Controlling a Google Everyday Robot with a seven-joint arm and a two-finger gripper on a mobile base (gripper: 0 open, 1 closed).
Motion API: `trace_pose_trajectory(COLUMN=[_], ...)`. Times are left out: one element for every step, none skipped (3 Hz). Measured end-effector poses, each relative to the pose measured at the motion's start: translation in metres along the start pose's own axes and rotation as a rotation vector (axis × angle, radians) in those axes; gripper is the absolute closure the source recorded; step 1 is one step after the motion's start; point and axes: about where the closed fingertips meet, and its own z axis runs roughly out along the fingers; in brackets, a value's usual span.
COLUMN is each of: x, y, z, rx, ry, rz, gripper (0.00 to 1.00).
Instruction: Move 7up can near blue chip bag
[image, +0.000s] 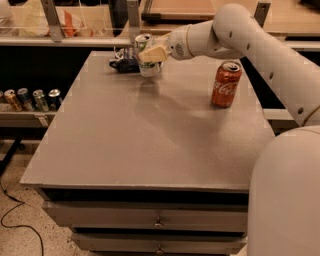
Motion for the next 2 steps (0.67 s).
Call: trace_pose_trajectory(x=[0.0009,0.0018], y=[-0.0015,-0.0022], z=[0.0026,0.0038], rx=[-0.003,-0.005], ry=[-0.002,-0.003], rz=[0.003,0.006], gripper=[0.83,0.59])
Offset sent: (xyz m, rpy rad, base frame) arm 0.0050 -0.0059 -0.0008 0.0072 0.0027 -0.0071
